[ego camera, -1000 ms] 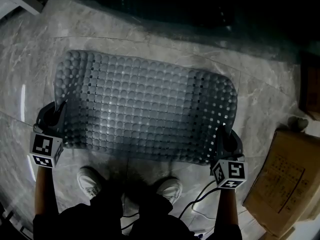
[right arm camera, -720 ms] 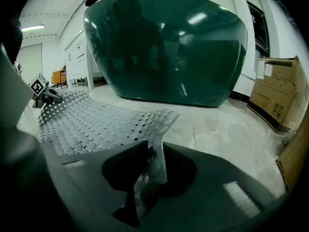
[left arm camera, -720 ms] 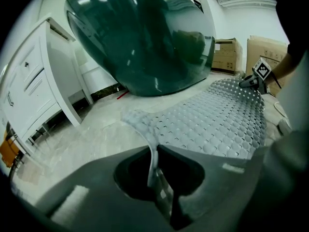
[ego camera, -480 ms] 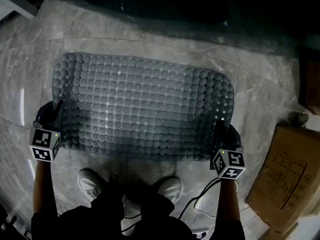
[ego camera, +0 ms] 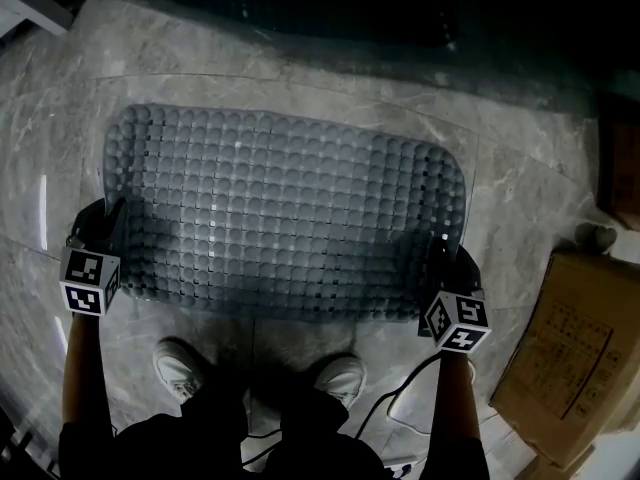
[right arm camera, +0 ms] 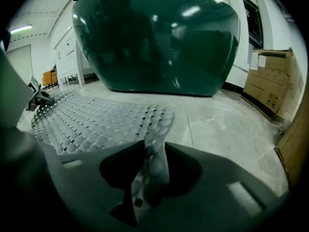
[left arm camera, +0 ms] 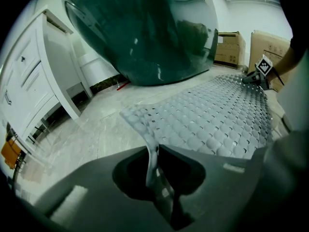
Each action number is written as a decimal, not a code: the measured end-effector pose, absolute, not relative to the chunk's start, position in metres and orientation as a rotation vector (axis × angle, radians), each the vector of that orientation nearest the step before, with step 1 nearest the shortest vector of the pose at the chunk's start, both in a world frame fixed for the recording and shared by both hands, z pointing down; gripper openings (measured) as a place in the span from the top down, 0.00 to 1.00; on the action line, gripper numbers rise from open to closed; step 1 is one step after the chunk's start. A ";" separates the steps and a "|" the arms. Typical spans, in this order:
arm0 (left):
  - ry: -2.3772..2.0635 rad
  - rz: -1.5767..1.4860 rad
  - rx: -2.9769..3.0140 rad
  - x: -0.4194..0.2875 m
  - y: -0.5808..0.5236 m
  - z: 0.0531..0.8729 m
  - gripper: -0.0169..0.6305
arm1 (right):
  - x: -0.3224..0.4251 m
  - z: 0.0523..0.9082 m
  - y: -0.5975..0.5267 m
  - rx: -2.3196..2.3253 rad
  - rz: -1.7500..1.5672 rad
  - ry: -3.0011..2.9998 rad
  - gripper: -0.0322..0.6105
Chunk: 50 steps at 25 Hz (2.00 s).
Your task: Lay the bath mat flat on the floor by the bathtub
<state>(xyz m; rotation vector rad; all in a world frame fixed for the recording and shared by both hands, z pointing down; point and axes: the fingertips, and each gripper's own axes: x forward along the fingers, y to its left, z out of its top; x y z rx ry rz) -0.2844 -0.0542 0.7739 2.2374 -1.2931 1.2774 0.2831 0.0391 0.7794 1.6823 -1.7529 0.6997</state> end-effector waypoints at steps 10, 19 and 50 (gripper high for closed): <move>-1.313 1.335 2.199 -0.293 -0.059 0.781 0.85 | 0.291 0.778 0.040 1.731 0.710 -1.718 0.65; -1.368 1.355 2.166 -0.305 -0.065 0.777 0.68 | 0.300 0.770 0.043 1.778 0.674 -1.706 0.64; -1.487 1.202 2.251 -0.276 -0.059 0.754 0.97 | 0.249 0.749 0.030 1.889 0.635 -1.839 0.91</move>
